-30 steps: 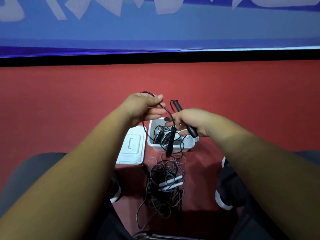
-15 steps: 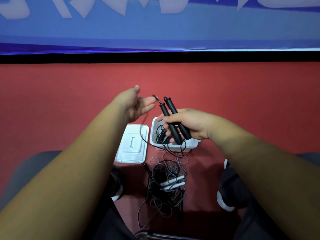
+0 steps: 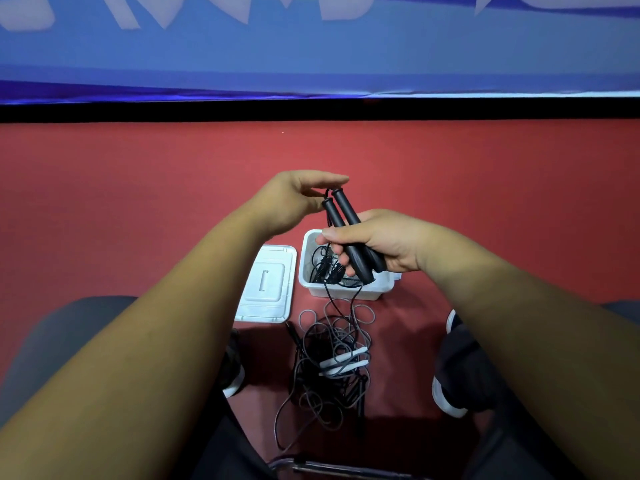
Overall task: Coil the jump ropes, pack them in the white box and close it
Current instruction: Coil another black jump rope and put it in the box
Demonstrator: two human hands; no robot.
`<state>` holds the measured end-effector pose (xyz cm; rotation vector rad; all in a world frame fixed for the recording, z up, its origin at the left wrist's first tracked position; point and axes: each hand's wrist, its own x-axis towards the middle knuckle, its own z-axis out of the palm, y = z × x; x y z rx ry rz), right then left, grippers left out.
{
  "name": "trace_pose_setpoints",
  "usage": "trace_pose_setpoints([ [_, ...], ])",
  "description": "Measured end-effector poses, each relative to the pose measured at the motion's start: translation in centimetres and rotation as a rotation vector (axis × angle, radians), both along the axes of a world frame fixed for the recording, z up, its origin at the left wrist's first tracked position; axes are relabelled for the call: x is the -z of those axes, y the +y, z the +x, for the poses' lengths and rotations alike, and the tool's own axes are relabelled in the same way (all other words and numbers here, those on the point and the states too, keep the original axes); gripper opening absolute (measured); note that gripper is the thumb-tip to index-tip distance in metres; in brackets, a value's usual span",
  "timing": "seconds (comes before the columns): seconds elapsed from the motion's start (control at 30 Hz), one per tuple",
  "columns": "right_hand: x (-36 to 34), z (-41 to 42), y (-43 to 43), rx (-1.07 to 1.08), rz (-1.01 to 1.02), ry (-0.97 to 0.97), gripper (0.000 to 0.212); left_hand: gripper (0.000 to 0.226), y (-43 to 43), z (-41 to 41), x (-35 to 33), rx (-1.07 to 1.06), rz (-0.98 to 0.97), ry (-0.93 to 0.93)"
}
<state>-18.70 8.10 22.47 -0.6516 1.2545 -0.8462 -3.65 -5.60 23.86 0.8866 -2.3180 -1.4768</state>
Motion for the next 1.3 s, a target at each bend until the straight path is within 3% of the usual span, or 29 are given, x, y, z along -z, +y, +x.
trace_pose_setpoints([
  [0.17, -0.2, 0.2, 0.0, 0.029, 0.003, -0.036, 0.032, 0.032, 0.0, -0.2, 0.0, -0.034, 0.025, 0.032],
  [0.33, -0.2, 0.5, -0.3, 0.137, 0.010, 0.089, 0.050, 0.028, 0.4, -0.3, -0.6, -0.107, 0.022, 0.017],
  [0.43, -0.3, 0.3, -0.4, 0.134, -0.034, 0.301, 0.050, 0.029, 0.6, -0.4, -1.0, -0.141, -0.014, 0.014],
  [0.57, 0.1, 0.1, -0.8, 0.151, -0.129, 0.769, 0.056, 0.032, 0.9, -0.5, -1.4, -0.185, -0.062, 0.005],
  [0.73, 0.7, -0.1, -1.3, 0.164, -0.195, 1.028, 0.031, 0.028, 0.9, -0.8, -1.5, -0.215, -0.113, -0.012],
  [1.07, 1.1, -0.4, -1.4, 0.127, -0.217, 1.137, 0.021, 0.015, 0.4, -0.3, -1.2, -0.179, -0.373, -0.279],
  [1.13, 1.2, -0.2, -1.4, 0.127, -0.224, 1.134, 0.020, 0.013, 0.4, -0.3, -1.5, -0.184, -0.312, -0.248],
  [1.3, 0.5, -0.4, -1.5, 0.157, -0.197, 1.000, 0.013, 0.005, 0.0, 0.0, -2.6, -0.157, 0.250, -0.028],
])
